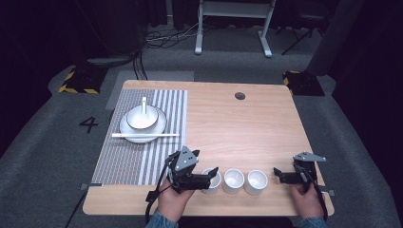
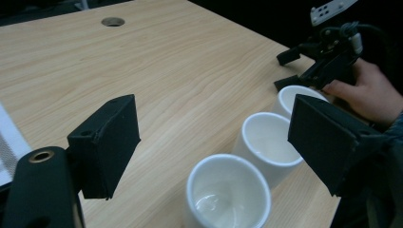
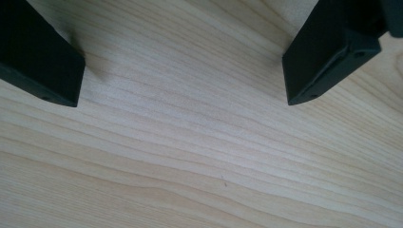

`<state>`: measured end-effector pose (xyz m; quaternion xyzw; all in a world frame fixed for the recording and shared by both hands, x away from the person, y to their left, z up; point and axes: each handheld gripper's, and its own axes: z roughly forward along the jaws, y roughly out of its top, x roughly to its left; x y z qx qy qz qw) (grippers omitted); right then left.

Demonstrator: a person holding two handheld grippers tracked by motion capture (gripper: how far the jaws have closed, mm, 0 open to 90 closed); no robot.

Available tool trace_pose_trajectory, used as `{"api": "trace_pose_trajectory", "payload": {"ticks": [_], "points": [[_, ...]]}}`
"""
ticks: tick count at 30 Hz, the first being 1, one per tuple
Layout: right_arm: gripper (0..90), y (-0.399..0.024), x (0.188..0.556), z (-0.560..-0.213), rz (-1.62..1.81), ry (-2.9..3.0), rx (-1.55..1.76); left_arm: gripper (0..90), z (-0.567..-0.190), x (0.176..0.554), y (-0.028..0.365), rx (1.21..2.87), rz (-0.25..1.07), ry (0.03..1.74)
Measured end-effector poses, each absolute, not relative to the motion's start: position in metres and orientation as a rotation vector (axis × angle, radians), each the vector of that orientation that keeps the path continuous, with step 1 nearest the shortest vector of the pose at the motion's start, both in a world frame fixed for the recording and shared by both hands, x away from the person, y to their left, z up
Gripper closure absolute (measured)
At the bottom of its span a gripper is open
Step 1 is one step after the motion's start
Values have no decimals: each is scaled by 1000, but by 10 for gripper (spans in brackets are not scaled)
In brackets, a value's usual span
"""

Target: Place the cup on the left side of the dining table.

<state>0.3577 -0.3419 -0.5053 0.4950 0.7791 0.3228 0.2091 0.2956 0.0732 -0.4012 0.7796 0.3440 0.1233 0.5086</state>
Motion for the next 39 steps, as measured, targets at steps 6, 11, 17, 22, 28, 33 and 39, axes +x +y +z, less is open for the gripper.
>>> {"api": "trace_pose_trajectory", "payload": {"ticks": [6,11,17,22,28,33,39], "points": [[2,-342,358,-505,898,2167,1377,162,-408,292,61,1880,284,815],[2,-342,358,-505,898,2167,1377,152,-423,291,53,1867,287,855],[2,-342,358,-505,898,2167,1377,148,-438,288,48,1888,313,861],[2,-342,357,-505,895,2163,1380,149,-451,287,47,1905,319,891],[2,-342,357,-505,895,2163,1380,148,-462,287,50,1925,348,915],[2,-342,357,-505,895,2163,1380,148,-470,287,47,1959,338,911],[2,-342,357,-505,895,2163,1380,150,-481,288,42,1998,323,905]]}}
